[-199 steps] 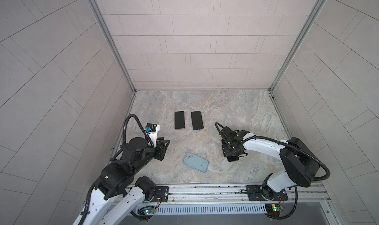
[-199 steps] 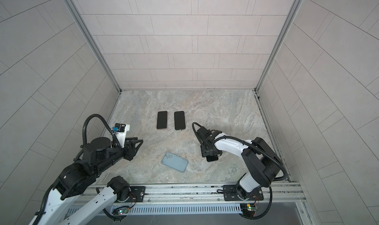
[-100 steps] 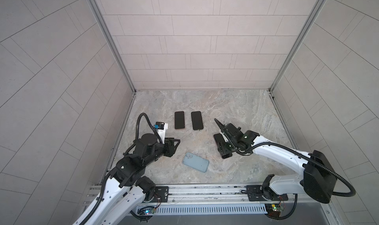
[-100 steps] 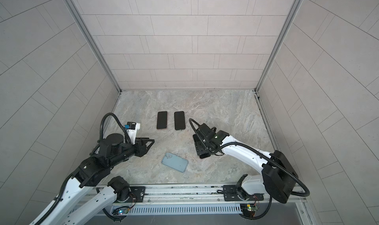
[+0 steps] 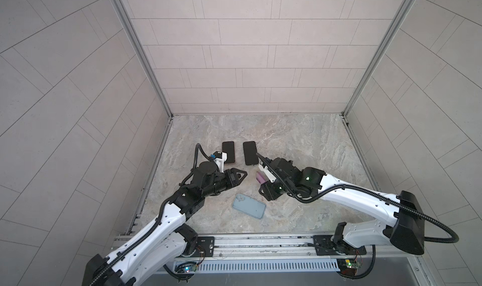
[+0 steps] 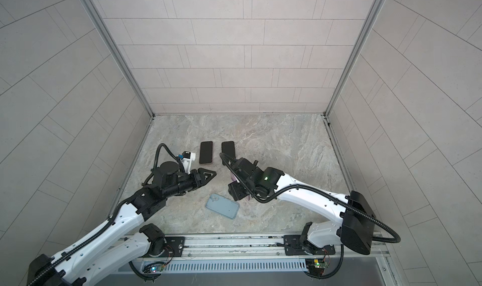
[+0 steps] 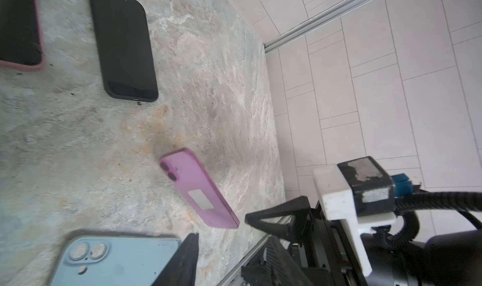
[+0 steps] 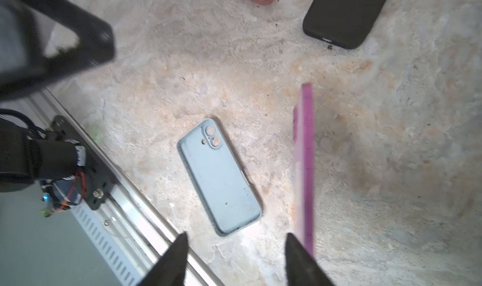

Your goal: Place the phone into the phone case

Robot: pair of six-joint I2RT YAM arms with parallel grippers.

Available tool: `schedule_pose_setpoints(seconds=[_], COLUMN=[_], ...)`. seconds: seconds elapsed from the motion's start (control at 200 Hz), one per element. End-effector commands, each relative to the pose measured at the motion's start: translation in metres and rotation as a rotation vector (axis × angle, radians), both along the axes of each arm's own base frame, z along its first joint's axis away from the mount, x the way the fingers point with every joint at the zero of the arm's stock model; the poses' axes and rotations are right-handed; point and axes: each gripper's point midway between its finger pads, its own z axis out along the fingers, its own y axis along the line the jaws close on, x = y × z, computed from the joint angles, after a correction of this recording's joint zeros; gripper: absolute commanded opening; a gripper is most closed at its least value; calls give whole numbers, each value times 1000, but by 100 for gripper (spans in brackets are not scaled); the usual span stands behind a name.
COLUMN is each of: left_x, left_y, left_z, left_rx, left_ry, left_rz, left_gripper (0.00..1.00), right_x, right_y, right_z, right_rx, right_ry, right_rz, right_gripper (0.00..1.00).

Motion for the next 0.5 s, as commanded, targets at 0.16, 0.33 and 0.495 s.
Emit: schedule_pose_setpoints(seconds=[0.16, 0.33, 0.495], left_x=[1, -1, -3], left_y=[-12, -8, -5], left_z=[0, 1, -1], left_rx=[-79, -55, -41], left_ry=[50, 41, 37], left_rz=[-9, -1, 2], left_gripper=[49, 49, 50], right_x=[5, 25, 37], right_y=[2, -50, -67], right_z=[8, -30, -41], right_rx=[-21, -220, -221], right_ry=[-32, 28, 64], right_rz=[-22, -177, -223], right_gripper=[36, 66, 67])
